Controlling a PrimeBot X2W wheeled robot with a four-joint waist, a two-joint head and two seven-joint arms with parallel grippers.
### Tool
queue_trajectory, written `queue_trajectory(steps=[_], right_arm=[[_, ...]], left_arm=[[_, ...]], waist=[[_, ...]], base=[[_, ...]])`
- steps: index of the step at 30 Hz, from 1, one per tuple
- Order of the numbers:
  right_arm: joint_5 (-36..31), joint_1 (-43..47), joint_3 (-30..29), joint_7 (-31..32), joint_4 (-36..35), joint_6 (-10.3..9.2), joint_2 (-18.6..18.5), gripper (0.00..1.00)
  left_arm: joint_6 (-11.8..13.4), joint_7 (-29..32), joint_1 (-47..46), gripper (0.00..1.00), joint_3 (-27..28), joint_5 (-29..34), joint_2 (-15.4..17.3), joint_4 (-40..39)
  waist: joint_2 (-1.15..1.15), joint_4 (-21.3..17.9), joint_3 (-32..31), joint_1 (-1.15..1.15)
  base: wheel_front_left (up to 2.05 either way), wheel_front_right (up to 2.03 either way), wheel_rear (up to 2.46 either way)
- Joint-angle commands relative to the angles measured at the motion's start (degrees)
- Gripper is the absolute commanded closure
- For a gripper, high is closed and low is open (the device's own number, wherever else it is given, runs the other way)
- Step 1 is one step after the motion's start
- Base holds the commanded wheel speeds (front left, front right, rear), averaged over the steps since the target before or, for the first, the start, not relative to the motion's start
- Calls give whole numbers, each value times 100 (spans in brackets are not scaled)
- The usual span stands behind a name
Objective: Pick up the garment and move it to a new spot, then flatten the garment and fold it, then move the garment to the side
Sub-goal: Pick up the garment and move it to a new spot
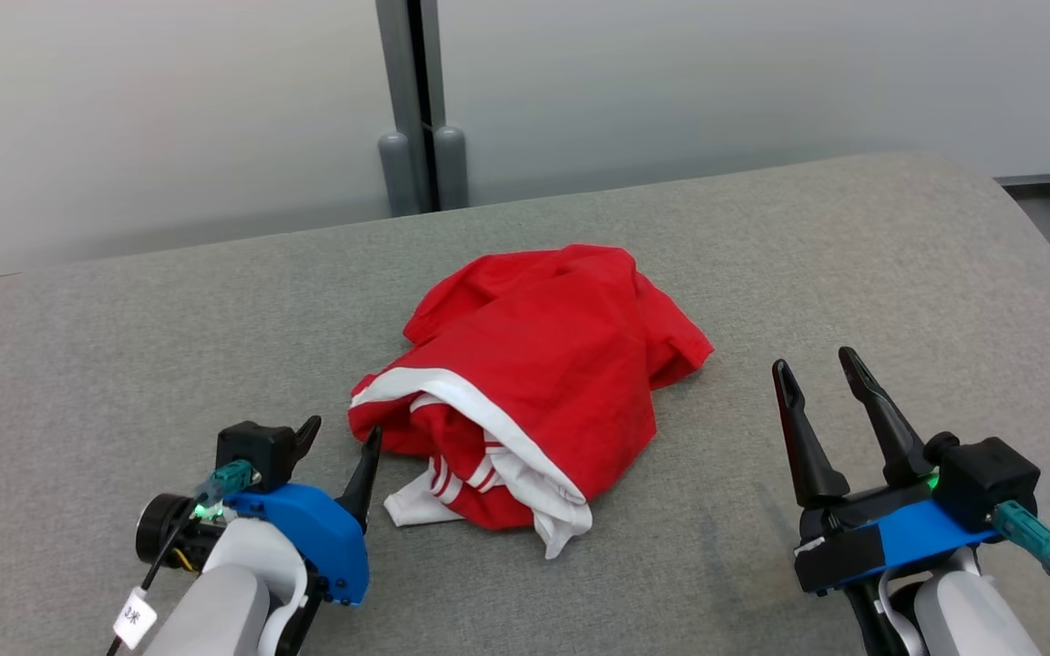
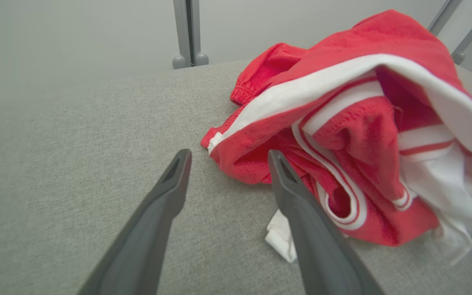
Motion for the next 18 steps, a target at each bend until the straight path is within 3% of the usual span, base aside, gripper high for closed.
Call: queue_trajectory(steps=[1,7,9,10,18], right_arm=[[-8,-75,-1,-18,-9,2,-9,0],[22,-164,-17,-17,-23,2,38,0],[33,-157,-30,-17,-11,2,55,0],[31,-151,-44,-18,-6,2,65,0],[2,-69,-153,-17,28,2,146,0]], left_arm=[[-34,-13,-200,0,-18,-13,5,134],[-118,-165,-747,0,-135,-65,-62,783],[-122,-254,-885,80,-150,-91,-70,950],[-125,-305,-941,100,-146,-116,-78,1007],[-167,-649,-1163,100,-254,-252,-74,1023]], waist=[[0,-64,34,-1],[0,-315,227,-1],[0,-349,252,-1],[0,-353,257,-1],[0,-144,114,-1]], base=[[0,0,0],[0,0,0],[0,0,0],[0,0,0],[0,0,0]])
